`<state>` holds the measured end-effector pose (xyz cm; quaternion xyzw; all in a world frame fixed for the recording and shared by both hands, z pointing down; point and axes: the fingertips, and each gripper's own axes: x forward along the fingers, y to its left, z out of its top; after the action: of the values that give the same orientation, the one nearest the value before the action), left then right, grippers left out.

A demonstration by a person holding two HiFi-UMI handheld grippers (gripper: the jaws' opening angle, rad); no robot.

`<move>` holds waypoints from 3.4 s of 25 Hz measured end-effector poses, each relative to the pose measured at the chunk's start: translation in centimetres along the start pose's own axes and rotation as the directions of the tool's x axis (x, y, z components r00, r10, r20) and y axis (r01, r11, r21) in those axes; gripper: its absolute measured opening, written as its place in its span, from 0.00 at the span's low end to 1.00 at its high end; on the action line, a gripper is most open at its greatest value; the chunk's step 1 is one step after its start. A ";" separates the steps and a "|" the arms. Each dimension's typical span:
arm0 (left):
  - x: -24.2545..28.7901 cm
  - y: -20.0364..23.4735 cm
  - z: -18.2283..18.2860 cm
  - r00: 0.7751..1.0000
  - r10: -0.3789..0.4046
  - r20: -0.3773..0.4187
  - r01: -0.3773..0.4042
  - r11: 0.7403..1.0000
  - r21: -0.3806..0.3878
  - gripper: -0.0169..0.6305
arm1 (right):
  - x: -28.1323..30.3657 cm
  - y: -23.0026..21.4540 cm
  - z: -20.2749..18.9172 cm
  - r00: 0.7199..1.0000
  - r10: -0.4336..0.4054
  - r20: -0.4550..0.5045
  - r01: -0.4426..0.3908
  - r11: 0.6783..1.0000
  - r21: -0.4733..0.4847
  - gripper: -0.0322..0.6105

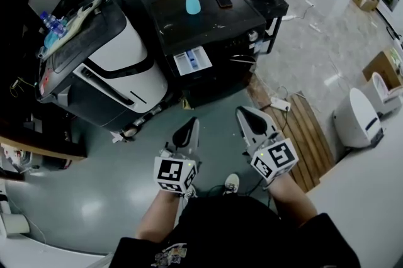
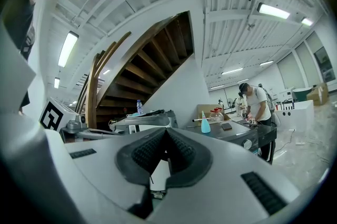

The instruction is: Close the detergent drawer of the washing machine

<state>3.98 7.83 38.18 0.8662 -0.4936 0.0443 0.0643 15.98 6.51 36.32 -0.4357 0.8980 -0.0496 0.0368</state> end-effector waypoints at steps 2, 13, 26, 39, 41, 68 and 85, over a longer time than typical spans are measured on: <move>0.5 -0.8 0.0 1.000 0.007 0.000 -0.007 1.000 -0.001 0.03 | -0.5 -0.9 0.0 1.000 0.005 -0.001 -0.005 1.000 0.002 0.05; 2.5 -3.0 -0.1 0.999 0.039 -0.005 -0.039 0.999 0.006 0.03 | -1.6 -4.2 0.1 1.000 0.026 0.003 -0.026 0.999 0.020 0.05; 4.1 2.1 0.0 0.998 0.069 -0.006 -0.069 0.998 0.010 0.03 | 3.1 -4.6 -0.9 0.999 0.043 -0.016 -0.043 0.999 0.028 0.05; 6.7 11.6 -0.7 0.998 0.066 -0.003 -0.066 0.997 -0.035 0.03 | 11.8 -3.6 -2.1 0.998 0.028 -0.049 -0.027 0.999 0.017 0.05; 7.1 12.9 -0.8 0.998 0.060 -0.003 -0.060 0.997 -0.045 0.03 | 12.9 -3.6 -2.2 0.998 0.021 -0.053 -0.021 1.000 0.011 0.05; 10.4 25.8 -2.6 0.997 -0.065 -0.049 0.064 0.998 -0.015 0.14 | 26.6 -0.6 -4.6 0.996 -0.060 -0.065 0.061 0.998 0.018 0.26; 11.5 26.5 -5.4 0.982 -0.161 -0.101 0.161 0.987 -0.001 0.42 | 27.9 0.4 -6.6 0.988 -0.085 -0.126 0.082 0.996 -0.023 0.46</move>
<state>-13.06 -14.49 46.95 0.9001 -0.4179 0.0843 0.0894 -2.30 -14.81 42.20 -0.4692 0.8799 -0.0707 -0.0265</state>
